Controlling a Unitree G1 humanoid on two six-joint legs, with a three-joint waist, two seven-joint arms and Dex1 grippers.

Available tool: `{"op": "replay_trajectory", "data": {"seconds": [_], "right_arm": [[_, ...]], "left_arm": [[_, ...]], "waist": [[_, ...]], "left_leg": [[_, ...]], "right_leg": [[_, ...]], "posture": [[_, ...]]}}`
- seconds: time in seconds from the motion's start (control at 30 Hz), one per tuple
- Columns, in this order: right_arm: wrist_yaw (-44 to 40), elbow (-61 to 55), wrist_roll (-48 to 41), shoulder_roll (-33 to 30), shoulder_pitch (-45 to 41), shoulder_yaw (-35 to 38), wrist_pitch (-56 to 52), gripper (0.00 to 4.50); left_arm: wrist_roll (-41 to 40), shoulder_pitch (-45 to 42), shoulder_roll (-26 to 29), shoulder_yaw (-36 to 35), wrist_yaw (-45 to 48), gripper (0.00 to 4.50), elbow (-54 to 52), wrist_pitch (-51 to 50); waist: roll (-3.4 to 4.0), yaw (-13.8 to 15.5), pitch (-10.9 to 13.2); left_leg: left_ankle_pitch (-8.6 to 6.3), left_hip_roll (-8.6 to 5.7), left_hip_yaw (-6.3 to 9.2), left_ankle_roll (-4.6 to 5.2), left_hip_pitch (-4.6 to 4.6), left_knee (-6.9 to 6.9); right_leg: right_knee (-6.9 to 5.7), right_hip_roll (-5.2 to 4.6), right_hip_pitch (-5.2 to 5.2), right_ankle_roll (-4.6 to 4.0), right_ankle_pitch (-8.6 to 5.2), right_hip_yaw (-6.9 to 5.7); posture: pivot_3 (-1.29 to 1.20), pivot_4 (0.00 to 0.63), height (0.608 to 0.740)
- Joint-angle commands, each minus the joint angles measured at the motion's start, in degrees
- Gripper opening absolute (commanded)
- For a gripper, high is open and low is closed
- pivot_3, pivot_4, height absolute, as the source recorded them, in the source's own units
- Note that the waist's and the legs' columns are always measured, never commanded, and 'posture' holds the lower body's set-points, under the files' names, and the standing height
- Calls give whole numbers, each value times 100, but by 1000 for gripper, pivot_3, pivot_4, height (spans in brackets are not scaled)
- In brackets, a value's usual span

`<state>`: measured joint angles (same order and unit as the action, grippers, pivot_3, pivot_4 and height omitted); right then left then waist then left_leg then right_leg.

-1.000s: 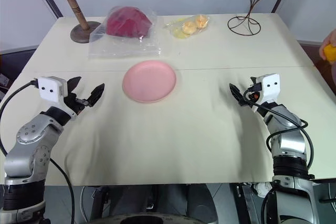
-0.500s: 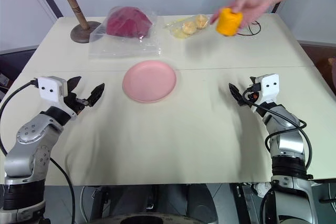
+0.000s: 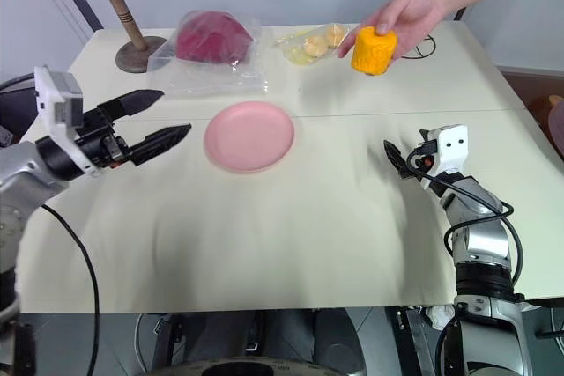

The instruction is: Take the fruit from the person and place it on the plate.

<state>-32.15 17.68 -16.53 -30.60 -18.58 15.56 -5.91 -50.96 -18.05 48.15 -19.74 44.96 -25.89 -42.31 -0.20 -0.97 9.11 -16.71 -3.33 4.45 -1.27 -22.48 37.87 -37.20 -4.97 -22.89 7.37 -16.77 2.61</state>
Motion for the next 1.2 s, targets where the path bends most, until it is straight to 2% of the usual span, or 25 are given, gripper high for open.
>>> {"op": "replay_trajectory", "data": {"seconds": [0.03,0.23,0.4,0.97,1.2], "right_arm": [[59,-490,-112,-153,35,205,-97,4500],[754,-2168,-1683,-227,-375,1077,-1970,4500],[1206,-2735,-2191,-177,-886,1082,-2759,4500],[1192,-2811,-2791,-32,-1727,717,-3374,4500],[1157,-2539,-2635,80,-1882,499,-3278,4500]], "left_arm": [[-458,-374,342,-52,381,4433,100,-298],[-462,-757,283,85,386,4433,411,-324],[-277,-825,104,276,360,4433,528,-178],[-269,-365,31,60,119,4433,159,-162],[-309,-315,10,57,22,4433,68,-166]], "waist": [[3,0,2],[16,11,11],[14,5,13],[7,6,18],[7,8,18]], "left_leg": [[0,2,0,0,0,0],[0,1,1,1,-1,1],[-3,5,1,6,-1,0],[-5,3,0,10,-4,-1],[-5,2,0,9,-5,0]], "right_leg": [[0,2,1,0,0,0],[-1,1,-1,0,0,0],[1,5,-1,0,0,0],[0,-1,-5,0,0,1],[0,-1,-6,0,0,0]], "posture": [[0,150,740],[0,150,740],[0,150,740],[0,150,740],[0,150,740]]}}
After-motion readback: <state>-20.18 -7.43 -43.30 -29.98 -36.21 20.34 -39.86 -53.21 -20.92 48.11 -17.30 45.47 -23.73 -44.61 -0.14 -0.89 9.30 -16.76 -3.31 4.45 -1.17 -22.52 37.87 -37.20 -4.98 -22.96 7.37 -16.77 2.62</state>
